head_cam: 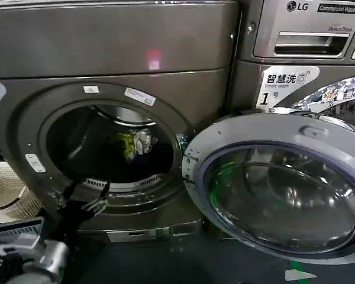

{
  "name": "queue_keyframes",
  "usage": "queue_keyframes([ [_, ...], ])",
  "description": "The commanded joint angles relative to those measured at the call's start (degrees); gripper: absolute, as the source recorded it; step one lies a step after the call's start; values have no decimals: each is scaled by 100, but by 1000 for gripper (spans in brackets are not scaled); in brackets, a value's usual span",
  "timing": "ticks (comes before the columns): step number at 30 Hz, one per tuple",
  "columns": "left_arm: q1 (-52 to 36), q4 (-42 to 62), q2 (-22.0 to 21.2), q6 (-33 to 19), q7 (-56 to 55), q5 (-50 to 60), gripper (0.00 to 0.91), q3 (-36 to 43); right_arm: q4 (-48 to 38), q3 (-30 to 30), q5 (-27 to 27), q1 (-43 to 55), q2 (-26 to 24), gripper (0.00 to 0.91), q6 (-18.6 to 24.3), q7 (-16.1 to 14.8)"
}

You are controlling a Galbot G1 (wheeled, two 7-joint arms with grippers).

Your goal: Grasp the clothes from the dryer.

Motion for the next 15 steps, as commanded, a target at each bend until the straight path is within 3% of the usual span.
queue_keyframes([
  [1,-1639,1493,384,-227,-87,-146,907,342,113,238,-59,-192,6,907,-108,49],
  [15,-3908,4207,475,-555,-401,-138,907,1080,181,371,-54,-246,112,907,-86,15],
])
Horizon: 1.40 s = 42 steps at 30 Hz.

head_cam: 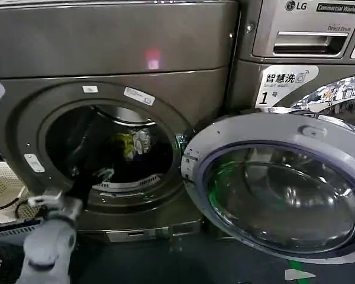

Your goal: Grasp the clothes from the dryer.

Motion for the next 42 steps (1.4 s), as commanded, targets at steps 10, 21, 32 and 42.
queue_keyframes([
  [10,-2954,3648,-134,-370,-291,85,907,1112,-112,151,-13,-45,-95,907,-18,78],
  [21,-4338,5514,-342,-719,-286,208,907,1428,-168,145,-16,-7,-151,907,-5,50],
  [32,-5257,7270,-625,-1030,-91,520,907,1466,-207,185,-17,26,-152,907,20,9],
  [42,-5809,7870,-420,-578,1705,478,907,2281,-213,193,-21,34,-124,907,36,-37],
])
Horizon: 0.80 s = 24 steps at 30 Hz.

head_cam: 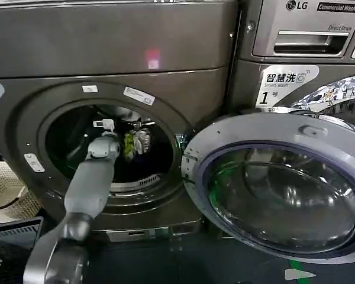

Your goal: Grasp the clothes from the dryer.

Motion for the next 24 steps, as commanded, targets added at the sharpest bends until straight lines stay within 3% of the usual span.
queue_keyframes([
  [1,-838,1187,109,204,1624,57,907,736,-1,-1,-2,8,11,907,14,-9],
  [16,-1732,2183,241,-380,4558,1863,907,3098,-105,-21,-84,12,-11,907,76,-60],
  [24,-1927,2603,177,-926,5309,3351,907,3659,-130,-58,-139,45,-7,907,92,-79],
])
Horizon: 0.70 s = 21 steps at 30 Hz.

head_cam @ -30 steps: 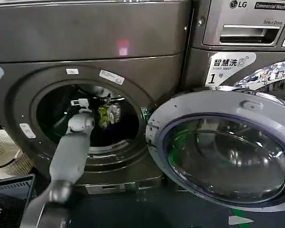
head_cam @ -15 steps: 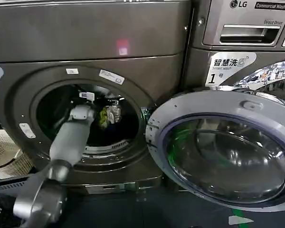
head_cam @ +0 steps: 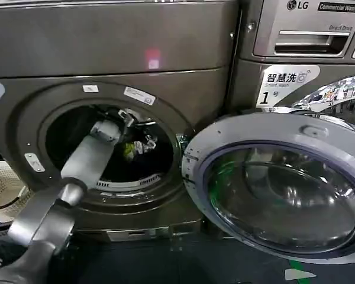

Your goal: Grasp the clothes from the dryer.

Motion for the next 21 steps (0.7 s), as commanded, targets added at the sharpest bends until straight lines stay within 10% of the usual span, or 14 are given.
queue_keyframes([
  [1,-320,573,-9,-512,1373,1710,907,1045,-18,-21,-17,17,-5,907,6,-4],
  [21,-317,861,-374,-550,1570,2334,907,1633,4,-171,-120,146,72,907,42,-22],
])
